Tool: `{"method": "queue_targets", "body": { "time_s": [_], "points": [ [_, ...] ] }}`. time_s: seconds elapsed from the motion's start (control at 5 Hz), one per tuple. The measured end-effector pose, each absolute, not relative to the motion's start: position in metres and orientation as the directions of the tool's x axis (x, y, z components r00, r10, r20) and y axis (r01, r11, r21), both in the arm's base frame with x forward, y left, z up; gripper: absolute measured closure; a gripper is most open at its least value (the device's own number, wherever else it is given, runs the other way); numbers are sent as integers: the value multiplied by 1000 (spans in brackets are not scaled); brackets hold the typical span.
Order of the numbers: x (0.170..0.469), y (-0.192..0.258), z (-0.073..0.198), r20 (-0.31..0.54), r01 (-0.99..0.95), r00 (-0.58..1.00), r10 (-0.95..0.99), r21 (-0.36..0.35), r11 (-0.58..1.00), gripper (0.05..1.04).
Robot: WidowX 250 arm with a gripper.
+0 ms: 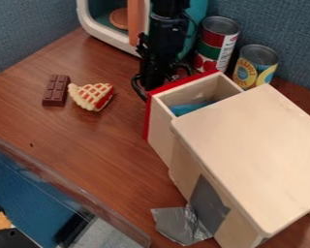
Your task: Open the drawer
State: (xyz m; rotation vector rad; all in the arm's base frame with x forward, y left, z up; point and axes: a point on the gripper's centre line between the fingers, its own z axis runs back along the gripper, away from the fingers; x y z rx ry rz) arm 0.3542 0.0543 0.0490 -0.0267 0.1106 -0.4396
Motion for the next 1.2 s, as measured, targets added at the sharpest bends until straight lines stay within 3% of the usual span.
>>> {"method": "queue_targets", "body": {
  "time_s": [0.4,0.6,0.8,1.0,1.2],
  "points": [
    [362,68,48,-136,459,876,-463,-63,886,956],
    [364,70,47,-159,481,859,-487,-73,873,912],
    [363,75,45,-197,524,824,-532,-92,846,683],
    [363,76,49,-221,542,804,-552,-106,833,373],
    [360,75,57,-203,537,809,-551,-124,834,113]
  ]
}}
